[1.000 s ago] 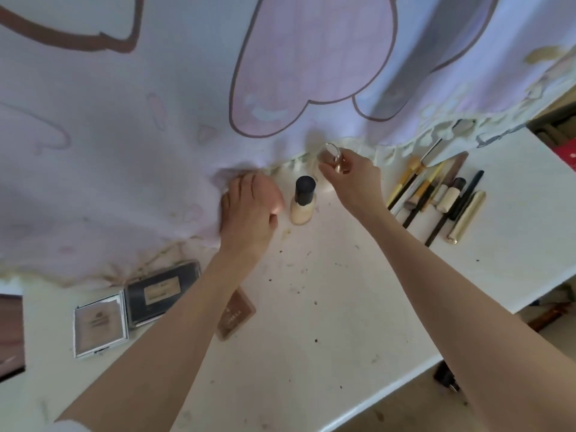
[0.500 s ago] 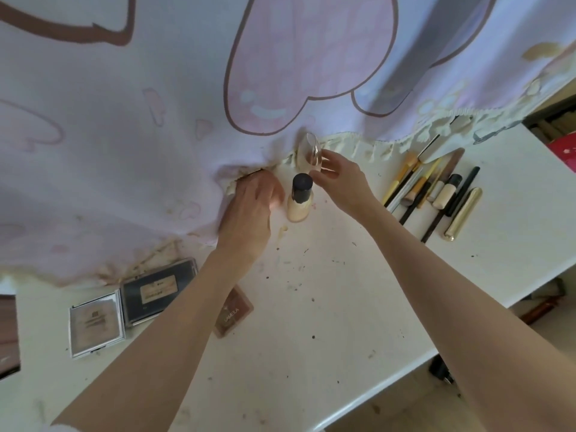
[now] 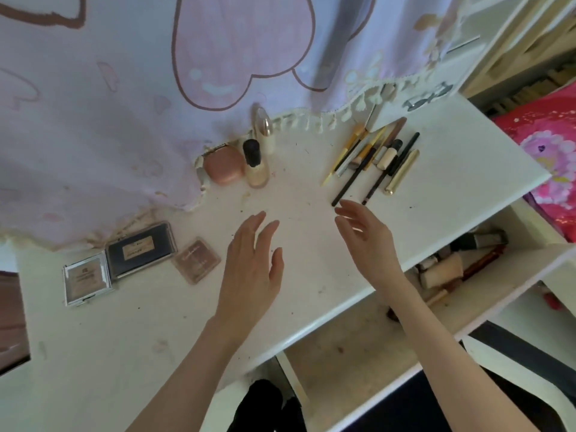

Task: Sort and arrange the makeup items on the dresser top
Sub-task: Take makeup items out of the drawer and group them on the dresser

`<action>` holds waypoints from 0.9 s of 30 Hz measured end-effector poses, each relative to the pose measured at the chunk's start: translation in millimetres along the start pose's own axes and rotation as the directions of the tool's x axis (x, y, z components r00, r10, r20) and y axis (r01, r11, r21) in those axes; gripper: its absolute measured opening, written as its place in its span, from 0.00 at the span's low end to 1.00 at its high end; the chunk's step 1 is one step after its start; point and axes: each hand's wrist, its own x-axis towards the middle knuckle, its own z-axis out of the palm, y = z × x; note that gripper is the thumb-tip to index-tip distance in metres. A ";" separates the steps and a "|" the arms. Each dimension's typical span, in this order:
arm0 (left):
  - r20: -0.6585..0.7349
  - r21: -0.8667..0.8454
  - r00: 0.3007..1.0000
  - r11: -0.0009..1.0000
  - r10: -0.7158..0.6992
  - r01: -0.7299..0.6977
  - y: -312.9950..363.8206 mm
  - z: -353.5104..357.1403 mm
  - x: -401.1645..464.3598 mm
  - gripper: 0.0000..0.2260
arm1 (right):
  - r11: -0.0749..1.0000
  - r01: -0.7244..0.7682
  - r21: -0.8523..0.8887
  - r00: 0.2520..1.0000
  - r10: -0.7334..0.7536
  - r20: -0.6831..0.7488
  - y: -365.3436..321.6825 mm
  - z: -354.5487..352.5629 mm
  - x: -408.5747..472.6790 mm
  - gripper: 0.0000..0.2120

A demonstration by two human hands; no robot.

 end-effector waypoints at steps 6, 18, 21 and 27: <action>0.218 -0.013 0.955 0.979 0.200 -0.202 67.7 34.2 -45.5 0.15 | 0.997 -0.042 -0.067 0.999 0.042 0.004 52.3 -62.3 -65.6 0.17; 0.678 -0.204 0.704 0.975 0.209 -0.092 145.6 141.0 -76.2 0.22 | 0.665 -0.133 -0.735 0.964 0.258 0.059 173.8 -153.1 -31.1 0.16; 0.735 -0.189 0.672 0.979 0.091 0.075 150.6 172.2 -70.0 0.22 | 0.475 -0.049 -0.878 0.936 0.329 0.126 191.2 -153.3 -8.8 0.18; 0.739 -0.117 0.673 0.979 -0.029 0.170 159.3 219.4 -52.1 0.22 | 0.450 -0.053 -0.891 0.921 0.367 0.130 219.5 -149.4 13.5 0.22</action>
